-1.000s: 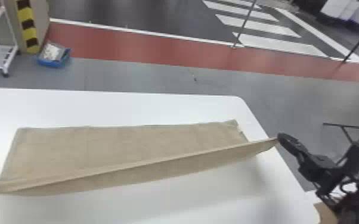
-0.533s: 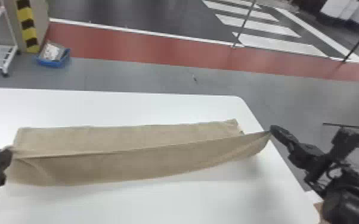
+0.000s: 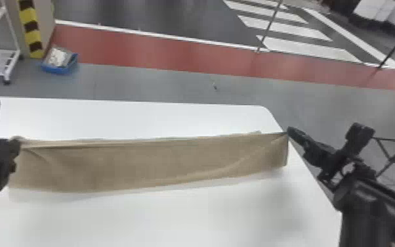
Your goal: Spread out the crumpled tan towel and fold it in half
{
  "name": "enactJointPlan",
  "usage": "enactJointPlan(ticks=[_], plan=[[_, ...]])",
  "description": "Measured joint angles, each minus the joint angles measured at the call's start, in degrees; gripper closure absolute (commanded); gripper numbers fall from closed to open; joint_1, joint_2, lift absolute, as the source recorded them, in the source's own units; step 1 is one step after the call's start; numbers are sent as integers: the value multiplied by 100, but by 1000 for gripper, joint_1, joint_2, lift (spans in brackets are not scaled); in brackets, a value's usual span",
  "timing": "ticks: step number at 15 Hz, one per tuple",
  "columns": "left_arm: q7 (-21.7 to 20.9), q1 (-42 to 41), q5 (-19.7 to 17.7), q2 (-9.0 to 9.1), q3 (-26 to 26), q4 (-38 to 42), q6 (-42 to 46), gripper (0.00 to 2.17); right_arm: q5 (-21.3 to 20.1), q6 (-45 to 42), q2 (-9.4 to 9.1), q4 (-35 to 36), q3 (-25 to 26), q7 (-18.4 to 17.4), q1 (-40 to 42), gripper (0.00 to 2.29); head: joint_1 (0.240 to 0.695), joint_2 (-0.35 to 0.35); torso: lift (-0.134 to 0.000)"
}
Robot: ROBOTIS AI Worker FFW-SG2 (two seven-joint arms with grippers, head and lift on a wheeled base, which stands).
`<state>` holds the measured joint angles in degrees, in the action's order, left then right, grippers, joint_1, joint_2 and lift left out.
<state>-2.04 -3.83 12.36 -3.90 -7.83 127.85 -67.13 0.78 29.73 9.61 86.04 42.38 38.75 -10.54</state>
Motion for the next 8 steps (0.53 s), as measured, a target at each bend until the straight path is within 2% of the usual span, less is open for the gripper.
enactJointPlan(ticks=[6, 7, 8], plan=[[-10, 457, -18, -5, 92, -781, 179, 1568, -511, -126, -1, -748, -225, -93, -599, 1133, 695, -286, -124], [-7, 525, -5, -5, 56, -943, 272, 1372, -600, -285, -2, -895, -297, -135, -637, 1082, 695, -280, -124], [-1, 591, 7, -2, 15, -1094, 359, 782, -676, -423, -2, -1027, -349, -173, -673, 795, 695, -278, -124]])
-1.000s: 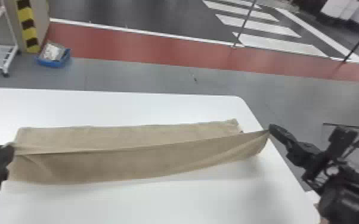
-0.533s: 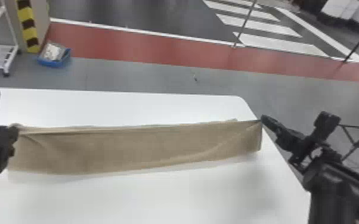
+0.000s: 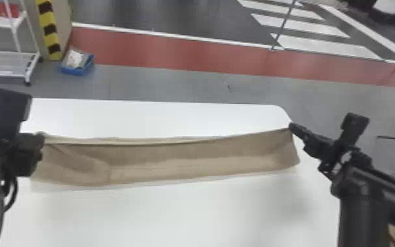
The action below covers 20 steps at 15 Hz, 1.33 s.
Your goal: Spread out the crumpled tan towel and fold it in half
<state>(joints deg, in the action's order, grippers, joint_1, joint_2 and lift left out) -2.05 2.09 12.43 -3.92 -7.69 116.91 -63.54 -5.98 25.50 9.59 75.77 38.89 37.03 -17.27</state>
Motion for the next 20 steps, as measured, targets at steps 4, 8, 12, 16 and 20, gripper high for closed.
enactJointPlan(ticks=[4, 8, 12, 16, 20], plan=[[122, 368, 11, 76, -178, -753, 737, 83, -318, -841, 1, -585, -266, -548, -144, 164, 695, -281, -124], [288, 718, 29, 162, -156, -1391, 1141, 80, -585, -1409, 9, -1164, -472, -1096, -361, 66, 695, -276, -124], [443, 516, 0, 126, 25, -1340, 1436, 80, -474, -1629, 1, -1047, -470, -1093, -184, 70, 695, -257, -124], [278, 66, -351, 75, 426, -868, 1549, 87, -35, -1475, 49, -115, -395, -815, 556, 97, 695, -263, -124], [-196, -222, -837, 49, 862, -577, 1378, 120, 133, -1071, 139, 447, -214, -311, 999, 124, 695, -268, -124]])
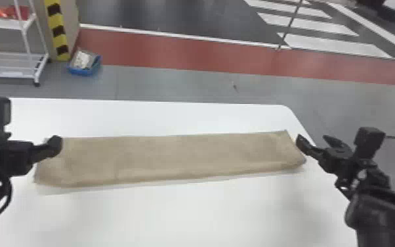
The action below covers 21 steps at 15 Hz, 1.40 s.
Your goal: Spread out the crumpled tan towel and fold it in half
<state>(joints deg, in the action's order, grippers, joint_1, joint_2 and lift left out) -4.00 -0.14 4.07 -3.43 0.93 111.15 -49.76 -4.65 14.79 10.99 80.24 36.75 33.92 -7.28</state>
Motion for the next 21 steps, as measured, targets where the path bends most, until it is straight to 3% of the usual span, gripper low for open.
enactJointPlan(ticks=[3, 8, 10, 11, 12, 19, 20, 21], plan=[[-213, -207, -279, -8, 219, 160, -341, 279, 55, 81, 132, 91, 126, 45, 107, 127, 695, -296, -124], [-403, -270, -295, -26, 336, 199, -929, 346, 137, 64, 208, 114, 161, 48, 128, 130, 695, -306, -124], [-432, -275, -286, -26, 322, 205, -1017, 886, 140, 51, 209, 114, 149, 45, 124, 130, 695, -308, -124], [-435, -276, -280, -26, 311, 206, -1048, 1349, 139, 48, 203, 114, 143, 44, 122, 130, 695, -309, -124], [-435, -275, -278, -26, 311, 206, -1093, 1673, 139, 48, 197, 114, 143, 44, 122, 134, 695, -309, -124], [-437, -271, -279, -122, 549, 455, -1482, 1781, 139, 29, 183, 114, 169, 16, 121, 134, 695, -289, -124], [-452, -281, -289, -143, 595, 492, -1532, 1615, 139, 20, 179, 114, 173, 10, 121, 134, 695, -286, -124], [-464, -301, -304, -153, 624, 527, -1556, 1241, 140, 15, 176, 114, 173, 9, 119, 134, 695, -281, -124]])
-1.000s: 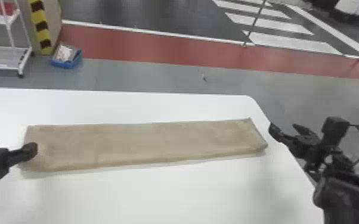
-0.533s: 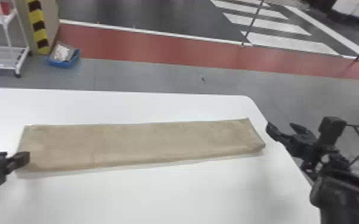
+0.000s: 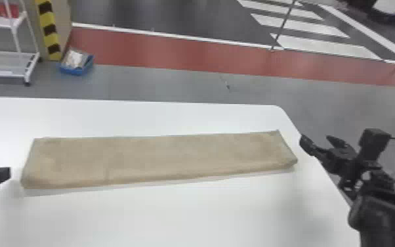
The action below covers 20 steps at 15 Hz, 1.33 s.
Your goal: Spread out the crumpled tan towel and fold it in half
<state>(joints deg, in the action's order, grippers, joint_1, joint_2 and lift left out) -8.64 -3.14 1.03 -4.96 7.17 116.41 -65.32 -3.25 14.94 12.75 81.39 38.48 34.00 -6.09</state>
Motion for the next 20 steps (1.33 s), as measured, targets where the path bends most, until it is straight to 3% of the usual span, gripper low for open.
enactJointPlan(ticks=[1, 2, 9, 20], plan=[[0, -36, -52, -5, 22, 52, -7, 842, -1, -3, -4, 0, -4, 0, -3, 134, 695, -281, -124], [0, -73, -157, -2, 55, 114, -7, 606, -11, -6, -9, -1, -13, -1, -5, 134, 695, -282, -124], [-168, -67, -905, 87, 177, 146, -153, 596, -53, -74, -35, -6, -30, -1, 27, 134, 695, -317, -124], [-248, 77, -1003, 96, 240, 170, -181, 593, -84, -159, -18, -65, -66, -48, 73, 134, 695, -319, -124]])
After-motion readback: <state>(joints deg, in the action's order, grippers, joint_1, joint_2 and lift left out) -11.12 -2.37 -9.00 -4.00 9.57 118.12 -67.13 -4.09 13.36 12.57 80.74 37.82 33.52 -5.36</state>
